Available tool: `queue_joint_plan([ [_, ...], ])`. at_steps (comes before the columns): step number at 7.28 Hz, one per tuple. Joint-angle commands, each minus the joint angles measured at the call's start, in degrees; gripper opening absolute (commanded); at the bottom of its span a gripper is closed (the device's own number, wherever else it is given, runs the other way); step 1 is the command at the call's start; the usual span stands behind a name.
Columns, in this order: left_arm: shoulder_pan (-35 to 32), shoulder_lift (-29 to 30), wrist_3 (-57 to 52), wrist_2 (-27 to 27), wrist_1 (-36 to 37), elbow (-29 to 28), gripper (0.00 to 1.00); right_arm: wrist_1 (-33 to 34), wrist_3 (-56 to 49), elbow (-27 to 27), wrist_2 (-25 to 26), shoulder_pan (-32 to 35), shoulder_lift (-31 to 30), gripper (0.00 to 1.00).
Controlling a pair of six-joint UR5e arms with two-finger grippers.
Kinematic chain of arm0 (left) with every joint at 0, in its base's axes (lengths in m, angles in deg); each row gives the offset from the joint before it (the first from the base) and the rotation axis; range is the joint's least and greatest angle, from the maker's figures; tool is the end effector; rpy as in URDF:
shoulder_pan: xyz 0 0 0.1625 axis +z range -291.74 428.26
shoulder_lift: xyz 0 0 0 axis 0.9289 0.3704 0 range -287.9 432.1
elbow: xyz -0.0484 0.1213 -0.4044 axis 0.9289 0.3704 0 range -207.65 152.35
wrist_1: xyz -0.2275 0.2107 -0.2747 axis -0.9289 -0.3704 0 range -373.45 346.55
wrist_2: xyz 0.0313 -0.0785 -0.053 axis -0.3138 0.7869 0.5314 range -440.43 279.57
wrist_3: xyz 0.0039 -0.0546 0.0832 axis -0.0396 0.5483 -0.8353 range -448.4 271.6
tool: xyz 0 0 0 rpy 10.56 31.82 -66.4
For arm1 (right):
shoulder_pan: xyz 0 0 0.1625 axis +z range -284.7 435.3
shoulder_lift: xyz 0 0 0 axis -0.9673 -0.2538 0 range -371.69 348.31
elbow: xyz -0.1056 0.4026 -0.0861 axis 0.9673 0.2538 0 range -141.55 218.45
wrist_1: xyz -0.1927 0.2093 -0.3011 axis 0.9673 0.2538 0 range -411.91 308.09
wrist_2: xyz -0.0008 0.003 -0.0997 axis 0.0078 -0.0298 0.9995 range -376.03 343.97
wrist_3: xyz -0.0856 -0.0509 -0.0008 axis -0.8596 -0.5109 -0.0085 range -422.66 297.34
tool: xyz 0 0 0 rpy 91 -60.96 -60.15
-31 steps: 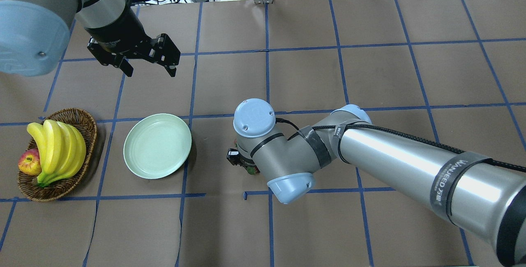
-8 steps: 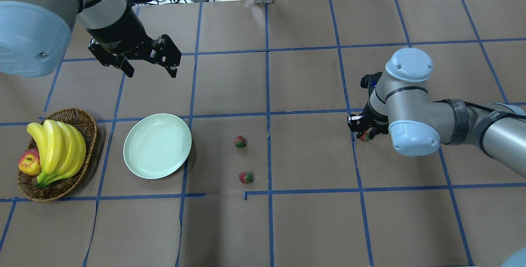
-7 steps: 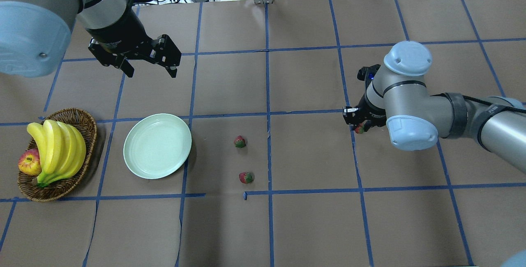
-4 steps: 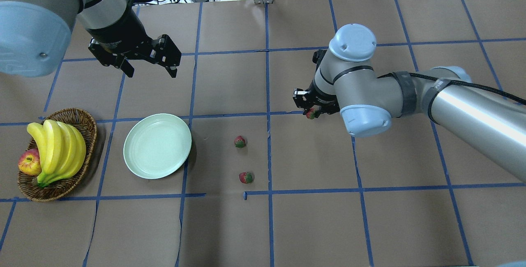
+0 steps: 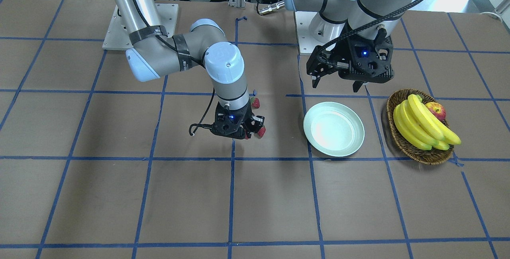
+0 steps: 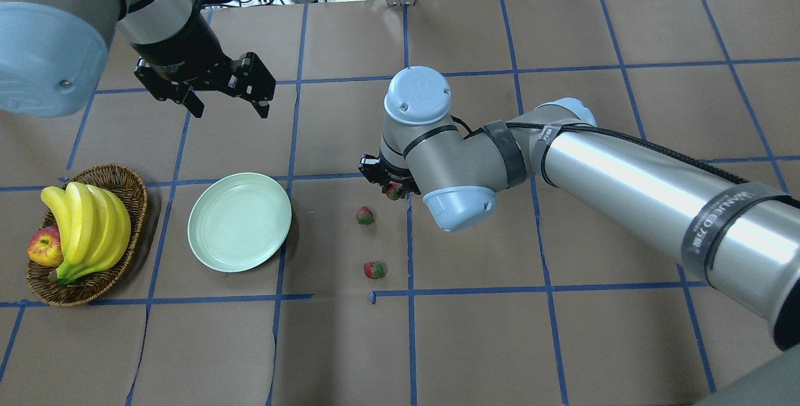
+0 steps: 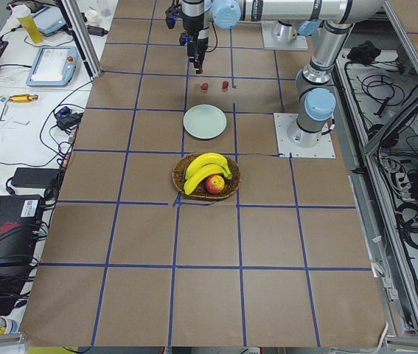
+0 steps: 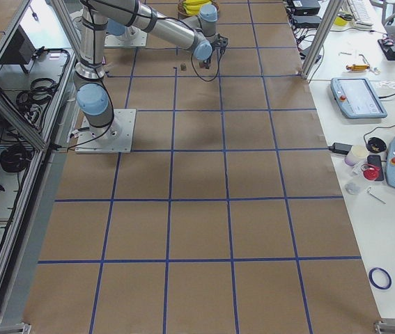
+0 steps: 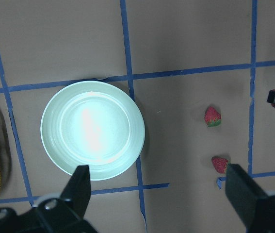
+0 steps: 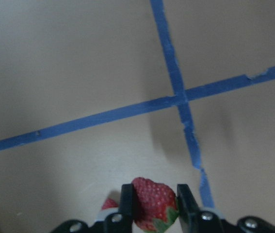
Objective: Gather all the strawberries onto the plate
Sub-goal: 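Carry the last strawberry toward the plate and release it on the table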
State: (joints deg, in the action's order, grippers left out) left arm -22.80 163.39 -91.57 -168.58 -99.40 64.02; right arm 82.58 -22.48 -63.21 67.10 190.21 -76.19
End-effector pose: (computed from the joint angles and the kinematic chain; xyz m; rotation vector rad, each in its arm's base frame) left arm -0.1458 -0.5003 0.4695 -0.1153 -3.1074 0.0306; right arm 0.3873 -0.4894 0.2239 0.3834 2.9465 -0.0643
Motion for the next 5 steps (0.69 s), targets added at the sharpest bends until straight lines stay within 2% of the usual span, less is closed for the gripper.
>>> queue_joint_plan([
  [1,0.0,-0.1,-0.1,0.0,0.0,0.0,1.00,-1.9,4.6,8.2,-0.3,5.7,5.2,0.00],
  [4,0.0,0.0,-0.1,0.0,0.0,0.0,1.00,-1.8,5.2,8.0,-1.1,7.5,8.4,0.00],
  [5,0.0,-0.1,-0.1,0.0,0.0,0.0,1.00,-1.5,5.1,8.3,-2.4,7.5,8.3,0.04],
])
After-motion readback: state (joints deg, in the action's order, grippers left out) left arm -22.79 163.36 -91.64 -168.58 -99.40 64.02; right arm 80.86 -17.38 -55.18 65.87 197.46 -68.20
